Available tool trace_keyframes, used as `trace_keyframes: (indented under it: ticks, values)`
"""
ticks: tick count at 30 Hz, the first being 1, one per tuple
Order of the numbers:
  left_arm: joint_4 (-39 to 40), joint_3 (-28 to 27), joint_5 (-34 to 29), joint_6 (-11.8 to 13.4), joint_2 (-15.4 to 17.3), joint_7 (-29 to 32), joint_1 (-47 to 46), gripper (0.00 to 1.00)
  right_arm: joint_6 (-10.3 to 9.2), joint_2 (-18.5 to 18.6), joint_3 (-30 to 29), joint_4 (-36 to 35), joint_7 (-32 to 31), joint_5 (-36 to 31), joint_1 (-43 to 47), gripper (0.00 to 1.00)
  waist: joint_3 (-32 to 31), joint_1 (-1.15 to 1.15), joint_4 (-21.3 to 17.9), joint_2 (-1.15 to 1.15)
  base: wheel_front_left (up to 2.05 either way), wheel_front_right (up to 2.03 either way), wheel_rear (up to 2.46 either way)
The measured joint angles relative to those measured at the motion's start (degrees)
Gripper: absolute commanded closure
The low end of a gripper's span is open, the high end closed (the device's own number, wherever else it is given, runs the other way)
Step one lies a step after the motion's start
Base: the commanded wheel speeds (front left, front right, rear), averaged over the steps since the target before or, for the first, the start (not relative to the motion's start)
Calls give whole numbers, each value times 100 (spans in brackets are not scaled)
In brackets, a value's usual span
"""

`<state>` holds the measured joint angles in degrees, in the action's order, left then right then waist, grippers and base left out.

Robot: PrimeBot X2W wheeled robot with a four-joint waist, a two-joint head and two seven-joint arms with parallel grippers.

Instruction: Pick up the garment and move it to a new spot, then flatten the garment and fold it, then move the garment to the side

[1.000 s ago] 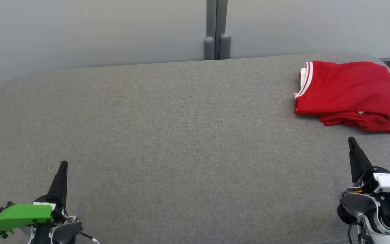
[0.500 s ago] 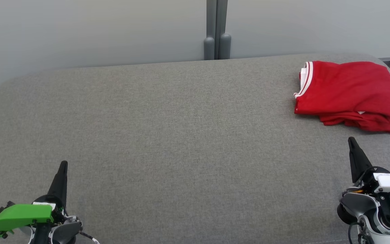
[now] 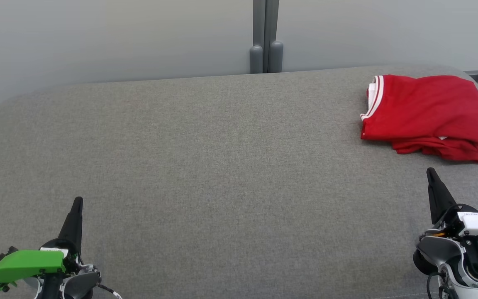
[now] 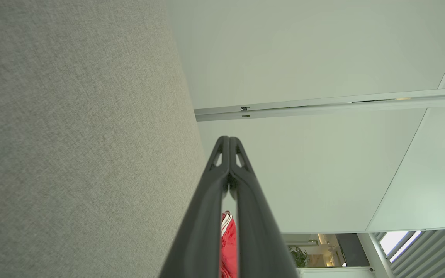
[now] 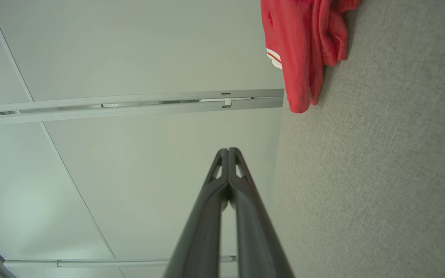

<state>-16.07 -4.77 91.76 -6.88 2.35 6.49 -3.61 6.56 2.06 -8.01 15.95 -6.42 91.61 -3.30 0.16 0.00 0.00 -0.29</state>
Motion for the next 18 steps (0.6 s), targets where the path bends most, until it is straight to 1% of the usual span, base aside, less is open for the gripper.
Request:
trace_keyframes:
  ticks: [18]
  values:
    - [5, 0, 0, 0, 0, 0, 0, 100, 0, 0, 0, -1, 0, 0, 0, 100, 0, 0, 0, 0, 0, 0, 0]
